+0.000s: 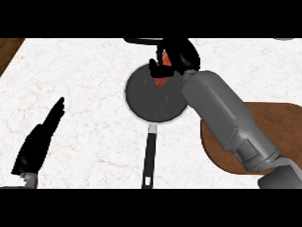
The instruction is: Pick the sweet potato from the cutting board and place it in the pan
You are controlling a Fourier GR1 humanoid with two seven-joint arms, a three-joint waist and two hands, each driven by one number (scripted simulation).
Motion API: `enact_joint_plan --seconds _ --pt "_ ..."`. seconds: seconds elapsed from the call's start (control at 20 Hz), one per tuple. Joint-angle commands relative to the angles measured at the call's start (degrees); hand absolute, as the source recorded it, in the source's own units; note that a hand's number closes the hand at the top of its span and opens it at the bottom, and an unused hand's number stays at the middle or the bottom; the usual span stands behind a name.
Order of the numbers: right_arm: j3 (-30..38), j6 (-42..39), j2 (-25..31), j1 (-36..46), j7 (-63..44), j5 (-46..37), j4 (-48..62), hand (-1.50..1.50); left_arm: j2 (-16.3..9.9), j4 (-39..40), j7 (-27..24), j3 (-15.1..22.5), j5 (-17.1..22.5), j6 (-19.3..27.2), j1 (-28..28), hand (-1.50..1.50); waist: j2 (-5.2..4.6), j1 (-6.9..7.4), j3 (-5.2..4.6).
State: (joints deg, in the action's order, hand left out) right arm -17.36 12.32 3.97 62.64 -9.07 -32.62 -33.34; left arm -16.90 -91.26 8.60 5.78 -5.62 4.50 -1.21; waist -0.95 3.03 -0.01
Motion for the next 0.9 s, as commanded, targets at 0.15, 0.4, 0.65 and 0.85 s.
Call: enact_joint_plan --seconds 0.15,0.4,0.65,0.85 --pt "-4.4 -2.0 -3.9 4.0 3.4 -2.2 13.8 1.50 1.3 -1.5 0.0 2.8 -1.5 -0.6 -0.2 0.00 -0.80 2.89 0.01" --pt "4.8 -5.5 -3.9 -0.7 0.9 12.8 15.3 -1.50 1.2 1.0 -0.7 2.1 -1.6 -0.8 2.4 0.00 -1.43 4.10 0.08" --pt "9.1 -2.1 -4.0 -0.9 8.1 20.7 13.7 -1.50 1.4 1.3 -0.6 1.9 -1.1 -1.4 4.1 0.00 -1.57 4.95 0.15" --pt "10.9 4.7 -4.0 1.0 11.7 24.7 12.3 -1.50 1.8 2.3 -1.5 2.8 -2.1 -1.3 2.7 0.00 -1.00 4.54 0.10"
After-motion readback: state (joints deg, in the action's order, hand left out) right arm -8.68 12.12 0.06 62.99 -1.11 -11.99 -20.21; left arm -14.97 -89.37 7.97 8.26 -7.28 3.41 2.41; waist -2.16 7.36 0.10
